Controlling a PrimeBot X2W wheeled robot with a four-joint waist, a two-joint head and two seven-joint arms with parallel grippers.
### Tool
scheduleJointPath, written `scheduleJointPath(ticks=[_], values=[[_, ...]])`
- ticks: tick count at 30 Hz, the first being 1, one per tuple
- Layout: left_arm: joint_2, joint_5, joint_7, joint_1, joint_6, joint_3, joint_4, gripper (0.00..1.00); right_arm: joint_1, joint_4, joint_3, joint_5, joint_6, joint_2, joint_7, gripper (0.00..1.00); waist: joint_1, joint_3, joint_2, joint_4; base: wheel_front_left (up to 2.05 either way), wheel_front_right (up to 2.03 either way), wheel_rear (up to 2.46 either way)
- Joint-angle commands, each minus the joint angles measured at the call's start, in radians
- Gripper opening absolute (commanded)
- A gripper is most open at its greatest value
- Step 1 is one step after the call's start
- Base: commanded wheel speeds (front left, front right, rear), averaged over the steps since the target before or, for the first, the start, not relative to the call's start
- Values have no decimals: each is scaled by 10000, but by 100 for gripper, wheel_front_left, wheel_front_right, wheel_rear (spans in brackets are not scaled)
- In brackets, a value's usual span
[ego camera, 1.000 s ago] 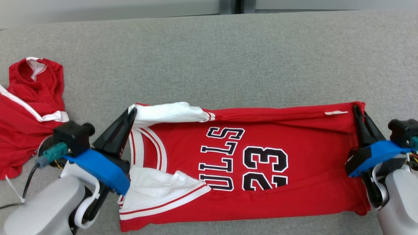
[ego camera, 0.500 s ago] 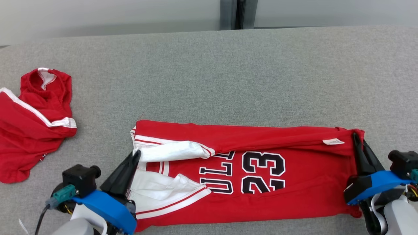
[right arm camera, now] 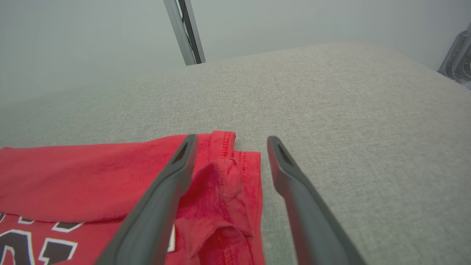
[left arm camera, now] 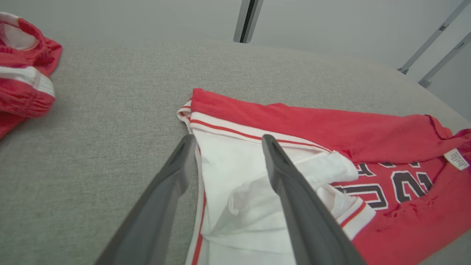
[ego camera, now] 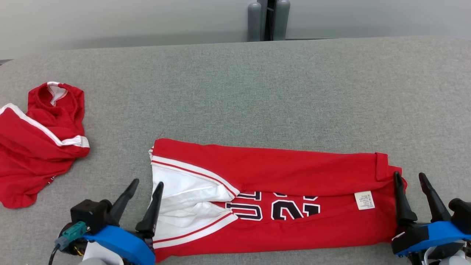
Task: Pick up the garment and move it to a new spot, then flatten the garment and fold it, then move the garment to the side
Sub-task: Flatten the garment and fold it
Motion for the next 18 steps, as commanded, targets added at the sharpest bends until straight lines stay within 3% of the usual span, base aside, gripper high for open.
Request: scheduleJointPath(ticks=[1,10,18], values=[[-53,133,-45,108,54,173,-36,100,75,-120,-45,-29,-7,28,-5,100,0,5,0,-12,0,0,0],[-1468,2628,-38,895,-78,2975,-762,100,-403,-219,-218,-238,-7,252,539,100,0,37,0,-60,0,0,0],[-3071,4892,-36,1624,-895,5430,-1330,100,-917,1174,-377,-546,-7,335,1036,100,0,144,0,30,0,0,0]])
